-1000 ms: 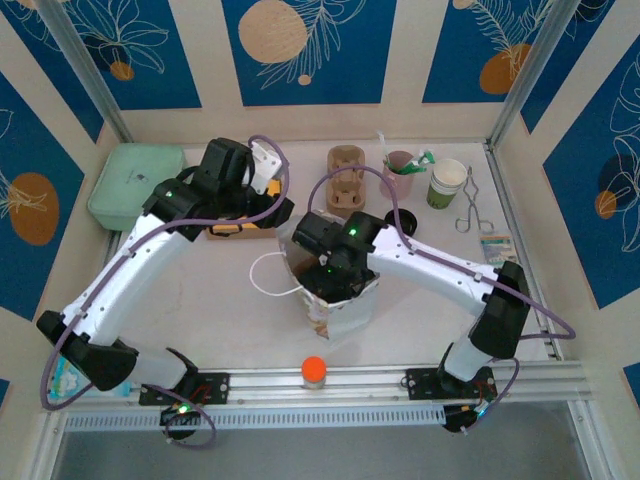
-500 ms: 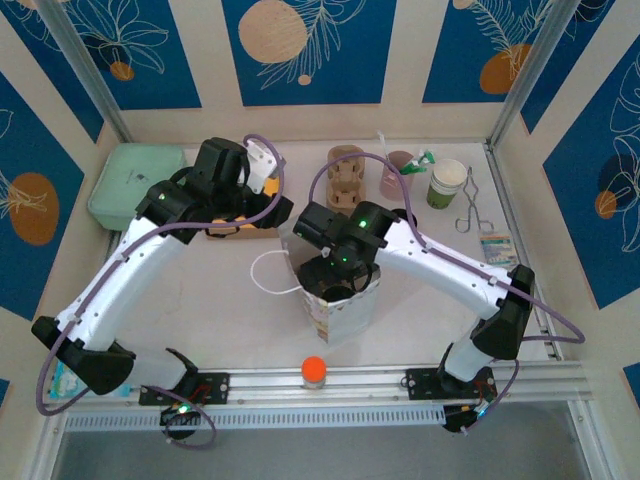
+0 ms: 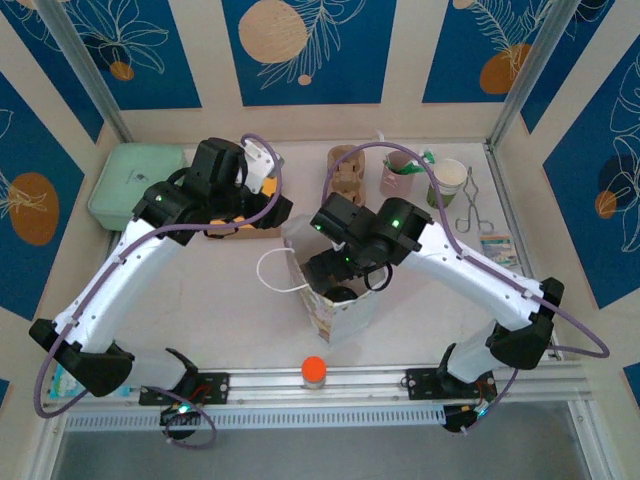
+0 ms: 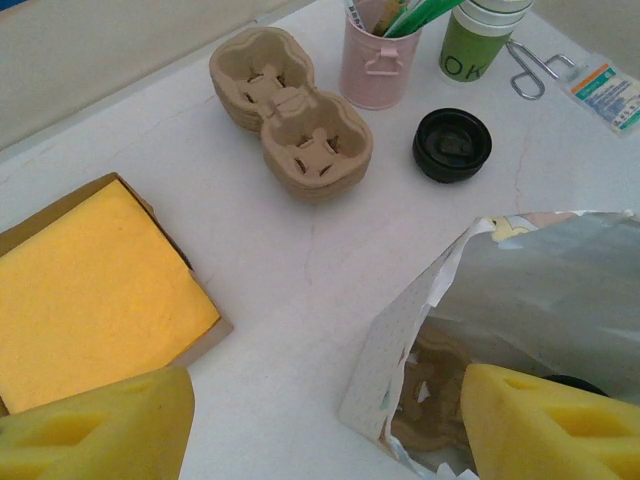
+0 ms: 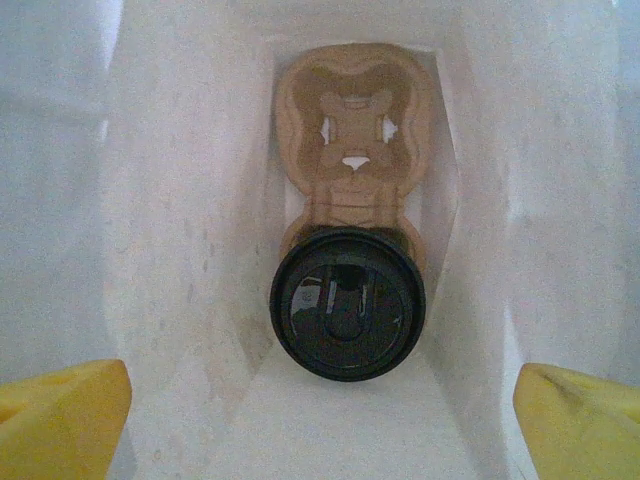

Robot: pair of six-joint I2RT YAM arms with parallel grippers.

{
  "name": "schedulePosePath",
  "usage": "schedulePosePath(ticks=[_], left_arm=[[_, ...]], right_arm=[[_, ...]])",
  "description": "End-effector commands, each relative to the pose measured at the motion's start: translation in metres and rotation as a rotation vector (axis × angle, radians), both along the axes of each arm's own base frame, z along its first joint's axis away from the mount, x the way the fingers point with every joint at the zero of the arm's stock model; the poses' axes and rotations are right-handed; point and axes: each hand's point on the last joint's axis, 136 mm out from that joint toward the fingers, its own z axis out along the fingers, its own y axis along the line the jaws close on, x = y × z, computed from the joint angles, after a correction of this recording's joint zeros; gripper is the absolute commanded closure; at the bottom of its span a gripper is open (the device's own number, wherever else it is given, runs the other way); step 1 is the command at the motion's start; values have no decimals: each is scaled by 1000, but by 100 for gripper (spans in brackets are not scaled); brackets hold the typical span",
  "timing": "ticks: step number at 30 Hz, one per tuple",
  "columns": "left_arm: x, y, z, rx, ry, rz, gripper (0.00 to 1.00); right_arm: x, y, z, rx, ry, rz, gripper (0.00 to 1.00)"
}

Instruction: Pack the takeout coffee

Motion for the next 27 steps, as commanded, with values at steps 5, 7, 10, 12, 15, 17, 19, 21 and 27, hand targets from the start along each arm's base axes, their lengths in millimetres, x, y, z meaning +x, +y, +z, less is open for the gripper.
schedulePosePath(ticks=[5, 7, 10, 12, 15, 17, 19, 21, 27], left_arm=[[-9, -1, 13, -34, -21, -13, 28], [-9, -1, 13, -34, -22, -13, 28], [-8, -1, 13, -35, -20, -13, 28], [-8, -2, 11, -34, -15, -14, 28], [-9, -2, 12, -34, -15, -16, 28], [-10, -1, 11, -33, -14, -15, 28], [-10, -1, 10, -31, -10, -15, 28], [-12, -1, 9, -34, -5, -16, 28], [-19, 0, 3, -57, 24, -19, 28]], right_arm=[[0, -6, 28, 69, -48, 10, 1], [2, -10, 34, 70, -69, 4, 1], [8, -19, 45, 63, -110, -14, 1], [12, -23, 52, 76, -137, -28, 1], [15, -28, 61, 103, -164, -33, 1], [19, -33, 65, 112, -182, -48, 0], [23, -37, 68, 119, -194, -59, 0], [27, -42, 66, 119, -196, -72, 2], [36, -48, 54, 112, -178, -94, 12]])
